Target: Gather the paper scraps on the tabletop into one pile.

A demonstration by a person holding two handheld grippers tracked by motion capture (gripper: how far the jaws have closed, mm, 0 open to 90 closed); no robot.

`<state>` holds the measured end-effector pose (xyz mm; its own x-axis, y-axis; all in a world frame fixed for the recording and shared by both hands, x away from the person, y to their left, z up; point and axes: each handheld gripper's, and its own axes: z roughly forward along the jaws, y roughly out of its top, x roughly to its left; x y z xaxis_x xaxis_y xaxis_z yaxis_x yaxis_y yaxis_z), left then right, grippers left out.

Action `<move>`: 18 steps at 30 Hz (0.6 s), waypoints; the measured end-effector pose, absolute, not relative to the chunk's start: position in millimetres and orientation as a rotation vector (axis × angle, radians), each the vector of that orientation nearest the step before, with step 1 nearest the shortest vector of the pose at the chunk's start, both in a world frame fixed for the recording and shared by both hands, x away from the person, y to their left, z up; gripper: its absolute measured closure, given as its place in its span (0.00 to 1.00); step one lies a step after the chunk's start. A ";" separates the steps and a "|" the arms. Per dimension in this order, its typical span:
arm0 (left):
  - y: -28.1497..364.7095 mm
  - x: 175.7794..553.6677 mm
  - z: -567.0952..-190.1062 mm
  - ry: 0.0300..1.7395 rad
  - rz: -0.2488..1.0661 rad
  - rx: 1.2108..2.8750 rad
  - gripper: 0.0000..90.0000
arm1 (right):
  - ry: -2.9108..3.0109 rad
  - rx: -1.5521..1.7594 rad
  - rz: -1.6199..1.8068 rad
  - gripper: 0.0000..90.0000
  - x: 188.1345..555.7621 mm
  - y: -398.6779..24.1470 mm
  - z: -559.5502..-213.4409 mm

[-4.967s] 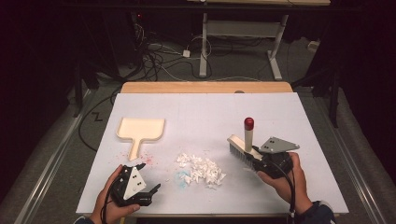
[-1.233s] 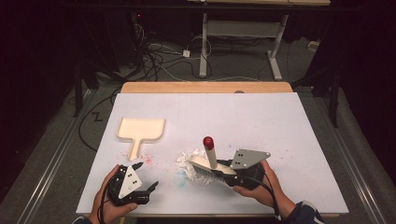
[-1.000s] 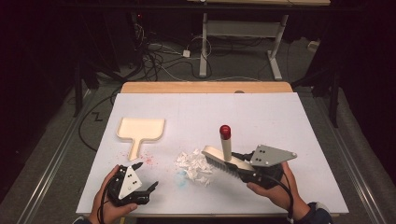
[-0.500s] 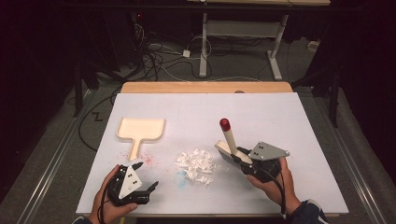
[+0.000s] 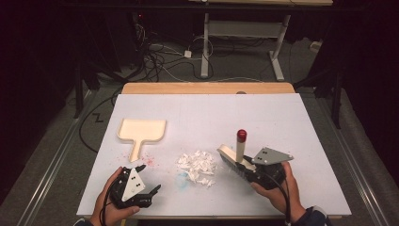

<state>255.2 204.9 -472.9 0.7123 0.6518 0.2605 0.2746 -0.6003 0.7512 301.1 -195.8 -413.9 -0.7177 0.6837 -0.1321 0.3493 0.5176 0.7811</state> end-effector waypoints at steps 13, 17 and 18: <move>204.4 255.2 -473.1 0.695 0.684 2.202 0.21 | 2.225 0.911 1.134 0.76 314.5 -131.2 -424.9; 204.1 256.1 -473.3 0.693 0.681 2.203 0.21 | 2.212 0.904 1.196 0.76 315.6 -125.6 -419.4; 204.1 256.3 -473.3 0.691 0.680 2.203 0.21 | 2.219 0.896 1.214 0.76 314.3 -125.9 -417.6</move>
<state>256.3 204.1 -473.3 0.7176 0.6470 0.2577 0.2682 -0.5983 0.7551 314.3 -125.9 -417.6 -0.6852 0.7240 -0.0796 0.3235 0.4004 0.8573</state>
